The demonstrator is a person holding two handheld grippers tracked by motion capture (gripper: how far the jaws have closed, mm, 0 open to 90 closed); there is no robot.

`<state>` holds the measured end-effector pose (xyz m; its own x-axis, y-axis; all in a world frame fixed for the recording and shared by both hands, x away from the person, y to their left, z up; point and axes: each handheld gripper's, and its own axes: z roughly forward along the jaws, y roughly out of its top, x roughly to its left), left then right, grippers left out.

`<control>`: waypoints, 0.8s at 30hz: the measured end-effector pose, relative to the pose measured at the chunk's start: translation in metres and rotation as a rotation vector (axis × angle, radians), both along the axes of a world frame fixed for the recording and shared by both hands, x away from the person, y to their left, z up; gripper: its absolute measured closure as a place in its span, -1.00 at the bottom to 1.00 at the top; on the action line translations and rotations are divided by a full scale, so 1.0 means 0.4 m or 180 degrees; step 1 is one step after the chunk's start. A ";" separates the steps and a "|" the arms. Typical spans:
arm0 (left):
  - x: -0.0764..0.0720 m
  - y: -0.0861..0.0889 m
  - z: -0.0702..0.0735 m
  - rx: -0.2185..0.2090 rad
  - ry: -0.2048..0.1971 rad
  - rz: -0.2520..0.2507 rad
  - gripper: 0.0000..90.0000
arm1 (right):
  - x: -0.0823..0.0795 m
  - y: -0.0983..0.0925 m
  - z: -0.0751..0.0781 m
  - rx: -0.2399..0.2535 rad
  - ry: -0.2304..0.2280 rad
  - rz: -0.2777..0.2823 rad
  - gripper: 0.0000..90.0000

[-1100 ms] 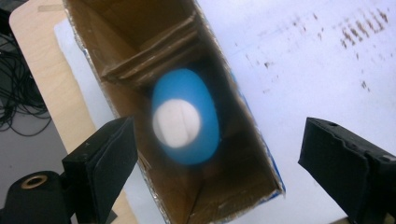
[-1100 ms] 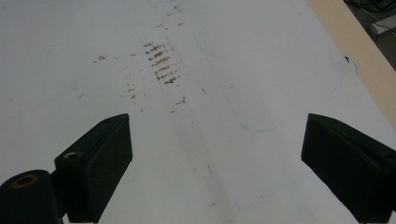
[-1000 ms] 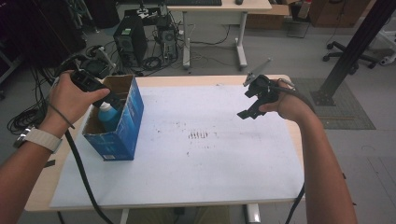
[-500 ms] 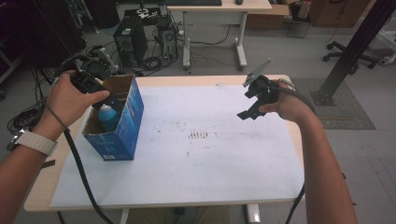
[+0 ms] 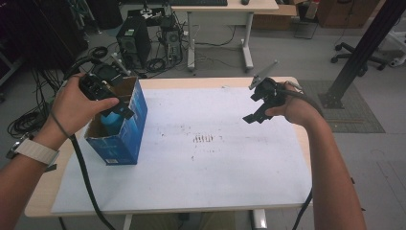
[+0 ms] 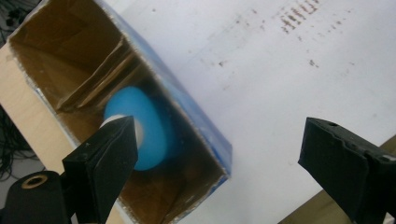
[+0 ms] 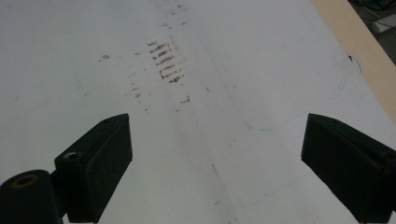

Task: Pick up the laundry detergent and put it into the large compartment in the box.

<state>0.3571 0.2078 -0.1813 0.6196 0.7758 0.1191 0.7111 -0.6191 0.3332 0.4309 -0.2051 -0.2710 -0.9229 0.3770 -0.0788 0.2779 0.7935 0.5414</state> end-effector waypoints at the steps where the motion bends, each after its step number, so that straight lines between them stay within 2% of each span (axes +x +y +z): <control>1: -0.003 -0.006 0.001 0.0001 0.0000 -0.0027 -0.74 | 0.000 0.000 0.000 -0.0001 0.0004 -0.0002 -0.80; 16: -0.029 -0.044 0.000 -0.0035 0.0040 -0.0332 -0.74 | -0.005 0.003 0.002 0.0012 0.0005 0.0005 -0.80; 24: -0.042 -0.061 0.002 -0.0067 0.0055 -0.0642 -0.74 | -0.005 0.003 0.003 0.0011 0.0010 0.0003 -0.80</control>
<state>0.3401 0.1835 -0.1806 0.7644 0.6381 0.0922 0.5792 -0.7426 0.3363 0.4290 -0.2041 -0.2699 -0.9234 0.3765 -0.0745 0.2790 0.7919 0.5431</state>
